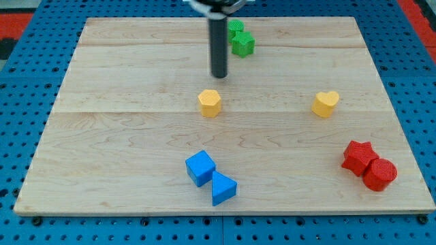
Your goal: Slide the yellow heart and yellow hexagon to the center
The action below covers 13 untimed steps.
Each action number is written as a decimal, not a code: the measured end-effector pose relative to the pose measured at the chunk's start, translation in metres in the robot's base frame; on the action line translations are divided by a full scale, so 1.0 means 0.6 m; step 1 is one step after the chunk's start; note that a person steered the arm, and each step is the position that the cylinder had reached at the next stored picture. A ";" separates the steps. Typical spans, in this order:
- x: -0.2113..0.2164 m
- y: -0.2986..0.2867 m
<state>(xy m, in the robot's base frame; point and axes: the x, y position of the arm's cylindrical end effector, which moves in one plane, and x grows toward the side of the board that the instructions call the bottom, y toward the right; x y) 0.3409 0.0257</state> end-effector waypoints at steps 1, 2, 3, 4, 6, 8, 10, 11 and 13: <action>-0.047 0.144; 0.027 0.305; 0.138 0.331; 0.157 0.178; 0.175 0.092; 0.296 0.040; 0.208 -0.085; 0.206 -0.090; 0.151 -0.090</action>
<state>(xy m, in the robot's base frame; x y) 0.4314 -0.0285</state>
